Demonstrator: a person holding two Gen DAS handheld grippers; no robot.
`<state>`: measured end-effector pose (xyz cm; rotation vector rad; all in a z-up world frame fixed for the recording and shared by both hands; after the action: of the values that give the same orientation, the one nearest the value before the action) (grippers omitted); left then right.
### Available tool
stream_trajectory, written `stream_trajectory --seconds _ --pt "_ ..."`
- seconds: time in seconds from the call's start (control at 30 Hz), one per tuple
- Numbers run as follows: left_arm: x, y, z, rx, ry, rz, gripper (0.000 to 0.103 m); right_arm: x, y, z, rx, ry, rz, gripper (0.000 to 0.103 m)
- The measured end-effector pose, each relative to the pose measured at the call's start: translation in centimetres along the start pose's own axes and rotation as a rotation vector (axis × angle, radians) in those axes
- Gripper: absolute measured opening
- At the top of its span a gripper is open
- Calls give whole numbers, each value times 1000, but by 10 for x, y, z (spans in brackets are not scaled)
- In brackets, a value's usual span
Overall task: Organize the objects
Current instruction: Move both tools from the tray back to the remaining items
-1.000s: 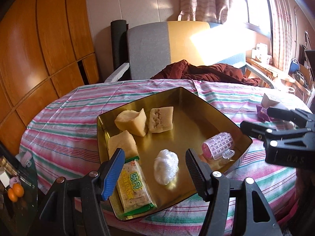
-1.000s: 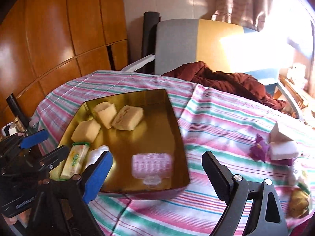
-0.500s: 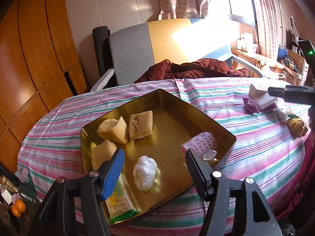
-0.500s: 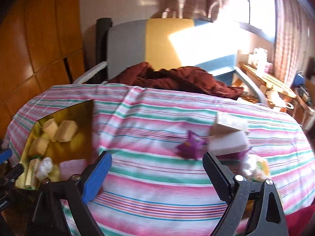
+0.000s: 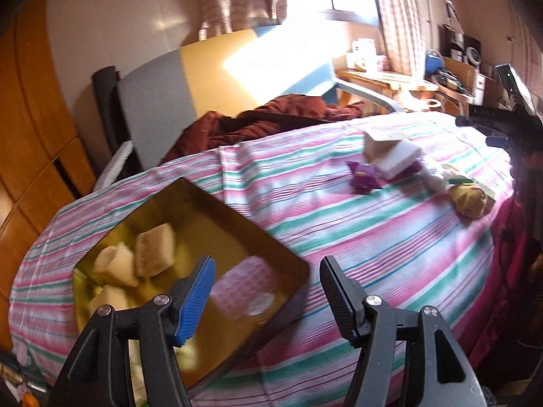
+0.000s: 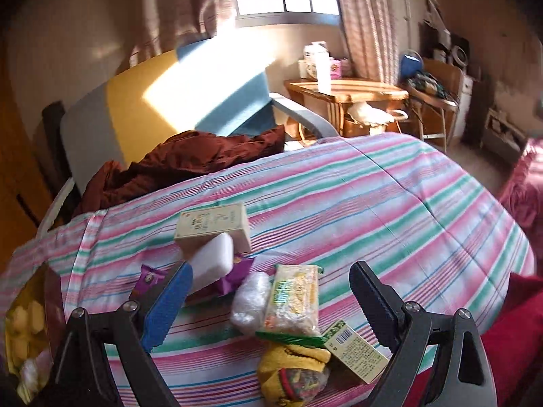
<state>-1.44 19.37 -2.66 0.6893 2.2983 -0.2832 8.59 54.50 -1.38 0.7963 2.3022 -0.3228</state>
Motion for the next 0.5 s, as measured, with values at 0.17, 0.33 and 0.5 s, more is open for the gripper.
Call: stream_trajectory --seconds 0.17,0.33,0.5 --pt "21 42 -5 24 -69 109 65 -3 40 3 235 27 -26 100" --pt "42 83 -9 55 -125 186 65 1 52 9 343 3 -77 101" --pt "66 106 -13 45 -193 234 64 7 51 12 361 -13 -116 101"
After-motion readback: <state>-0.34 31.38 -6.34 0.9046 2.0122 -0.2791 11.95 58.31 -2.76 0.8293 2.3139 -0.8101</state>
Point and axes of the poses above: each gripper's, at about its wrist camera, not at the fingertips, and x roughly the way its jaws point, y to its right, z to its underside, the point moved 4 cm from there along x, roughly the way its jaws point, and after that the axes turned 12 degrees about -x, right-handed, at the moved point
